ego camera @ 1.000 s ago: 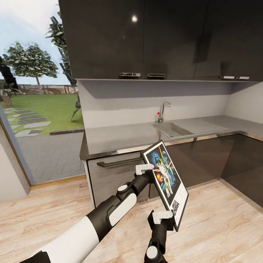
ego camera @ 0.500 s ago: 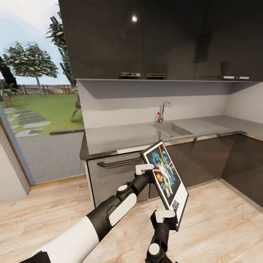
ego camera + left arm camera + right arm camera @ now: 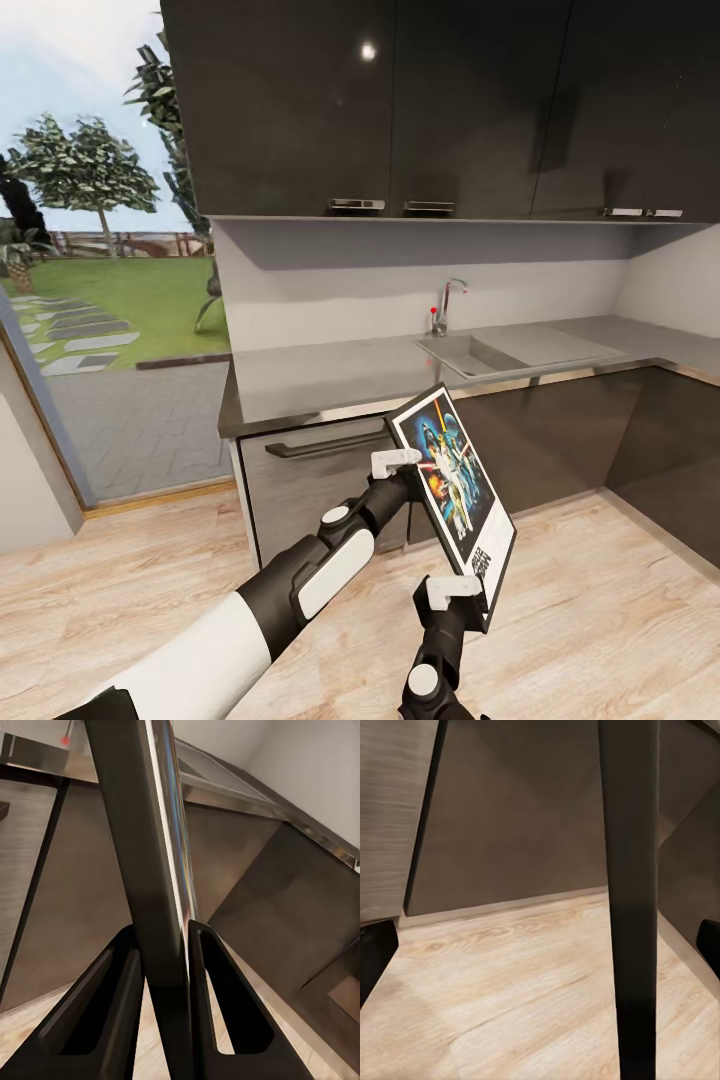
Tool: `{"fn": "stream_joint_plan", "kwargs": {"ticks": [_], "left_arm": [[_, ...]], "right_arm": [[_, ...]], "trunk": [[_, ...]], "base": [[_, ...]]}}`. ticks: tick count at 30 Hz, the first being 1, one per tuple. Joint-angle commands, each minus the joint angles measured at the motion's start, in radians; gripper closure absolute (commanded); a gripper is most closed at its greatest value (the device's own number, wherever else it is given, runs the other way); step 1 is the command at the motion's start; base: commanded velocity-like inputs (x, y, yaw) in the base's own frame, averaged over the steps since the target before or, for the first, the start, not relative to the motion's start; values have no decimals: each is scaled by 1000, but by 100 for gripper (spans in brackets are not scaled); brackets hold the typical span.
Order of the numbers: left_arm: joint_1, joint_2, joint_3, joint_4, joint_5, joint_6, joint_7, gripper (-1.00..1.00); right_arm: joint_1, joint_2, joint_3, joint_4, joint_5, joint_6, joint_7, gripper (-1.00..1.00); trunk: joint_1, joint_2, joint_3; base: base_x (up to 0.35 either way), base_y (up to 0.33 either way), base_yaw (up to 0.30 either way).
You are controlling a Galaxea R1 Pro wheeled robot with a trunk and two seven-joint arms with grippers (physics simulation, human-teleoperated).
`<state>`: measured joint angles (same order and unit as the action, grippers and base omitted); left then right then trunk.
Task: Pick up the poster from the kitchen countertop and hang it on one of the wall nails in the kitchen.
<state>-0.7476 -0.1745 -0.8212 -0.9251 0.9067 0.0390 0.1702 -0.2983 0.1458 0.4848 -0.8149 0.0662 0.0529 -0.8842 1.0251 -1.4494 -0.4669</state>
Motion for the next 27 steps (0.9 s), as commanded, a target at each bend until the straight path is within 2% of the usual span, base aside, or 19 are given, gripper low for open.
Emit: {"fn": "stream_joint_plan", "kwargs": {"ticks": [1,27], "left_arm": [[-1,0,-1,-1,5,3,6,100],[-1,0,-1,-1,5,1,6,100]], "right_arm": [[-1,0,1,0,4,5,-6,-100],[5,0,4,-62,3,-12,-14,-100]], "trunk": [[0,-1,-1],[0,-1,-1]], "base": [[0,0,0],[0,0,0]]}}
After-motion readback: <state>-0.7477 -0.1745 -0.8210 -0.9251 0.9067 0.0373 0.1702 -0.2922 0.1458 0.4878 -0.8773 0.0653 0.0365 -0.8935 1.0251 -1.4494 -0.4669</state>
